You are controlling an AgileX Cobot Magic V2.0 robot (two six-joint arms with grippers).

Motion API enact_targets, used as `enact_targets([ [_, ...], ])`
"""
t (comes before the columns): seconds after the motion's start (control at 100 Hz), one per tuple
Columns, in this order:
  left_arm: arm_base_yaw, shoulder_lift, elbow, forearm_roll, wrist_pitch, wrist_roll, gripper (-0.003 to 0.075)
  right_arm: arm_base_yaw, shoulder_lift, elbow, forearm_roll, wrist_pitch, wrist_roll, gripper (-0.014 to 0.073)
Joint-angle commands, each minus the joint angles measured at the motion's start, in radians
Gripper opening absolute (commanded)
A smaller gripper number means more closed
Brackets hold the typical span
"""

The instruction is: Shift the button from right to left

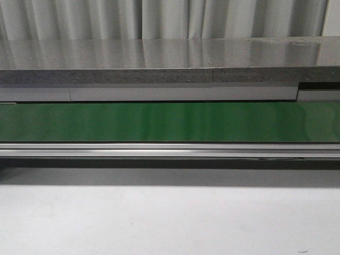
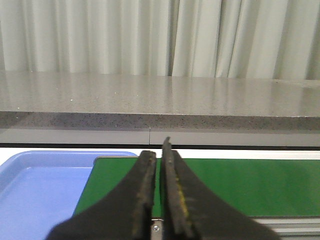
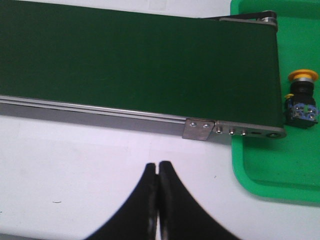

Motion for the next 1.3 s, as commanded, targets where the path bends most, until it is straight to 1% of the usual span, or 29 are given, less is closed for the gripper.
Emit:
enact_targets([
  [0.0, 0.005, -0.036, 0.042, -0.002, -0.074, -0.011, 0.0005, -0.006, 0.008, -0.037, 0.0, -0.046, -0.003, -0.0062],
  [0.07, 0.005, -0.036, 0.042, -0.002, -0.074, -0.011, 0.0005, -0.006, 0.008, -0.037, 0.0, -0.045, -0.003, -0.0027],
  [0.11, 0.005, -0.036, 0.042, -0.002, -0.074, -0.011, 0.0005, -0.006, 0.008, -0.037, 0.001, -0.042, -0.003, 0.003],
  [0.12, 0.005, -0.036, 0.042, -0.002, -0.074, -0.011, 0.0005, -0.006, 0.008, -0.037, 0.001, -0.042, -0.003, 0.003],
  [0.14, 0.005, -0.036, 0.042, -0.002, -0.074, -0.011, 0.0005, -0.006, 0.008, -0.037, 0.001, -0.04, -0.003, 0.0074],
  [0.19, 0.005, -0.036, 0.042, -0.002, -0.074, -0.011, 0.0005, -0.006, 0.008, -0.037, 0.002, -0.034, -0.003, 0.0153],
  [0.23, 0.005, -0.036, 0.042, -0.002, -0.074, -0.011, 0.0005, -0.006, 0.008, -0.037, 0.01, -0.029, -0.003, 0.0253],
  [0.26, 0.005, -0.036, 0.042, -0.002, -0.074, -0.011, 0.0005, -0.006, 0.008, -0.037, 0.013, -0.027, -0.003, 0.0296],
  [0.31, 0.005, -0.036, 0.042, -0.002, -0.074, -0.011, 0.0005, -0.006, 0.008, -0.037, 0.021, -0.026, -0.003, 0.0409],
  [0.38, 0.005, -0.036, 0.042, -0.002, -0.074, -0.011, 0.0005, -0.006, 0.008, -0.037, 0.037, -0.03, -0.003, 0.0524],
  [0.45, 0.005, -0.036, 0.042, -0.002, -0.074, -0.011, 0.0005, -0.006, 0.008, -0.037, 0.065, -0.032, -0.003, 0.059],
  [0.5, 0.005, -0.036, 0.042, -0.002, -0.074, -0.011, 0.0005, -0.006, 0.008, -0.037, 0.079, -0.04, -0.003, 0.0605],
  [0.61, 0.005, -0.036, 0.042, -0.002, -0.074, -0.011, 0.0005, -0.006, 0.008, -0.038, 0.087, -0.08, 0.002, 0.0603],
  [0.7, 0.005, -0.036, 0.042, -0.002, -0.074, -0.011, 0.0005, -0.01, 0.023, -0.05, 0.066, -0.125, 0.048, 0.0603],
  [0.76, 0.005, -0.036, 0.042, -0.002, -0.074, -0.011, 0.0005, -0.029, 0.046, -0.071, 0.023, -0.137, 0.103, 0.0601],
  [0.87, 0.005, -0.036, 0.042, -0.002, -0.074, -0.011, 0.0005, -0.107, 0.119, -0.133, -0.07, -0.13, 0.132, 0.0601],
  [1.01, 0.005, -0.036, 0.042, -0.002, -0.074, -0.011, 0.0005, -0.237, 0.231, -0.222, -0.124, -0.111, 0.129, 0.0601],
  [1.29, 0.005, -0.036, 0.042, -0.002, -0.074, -0.011, 0.0005, -0.425, 0.455, -0.346, -0.134, -0.137, 0.044, 0.0601],
])
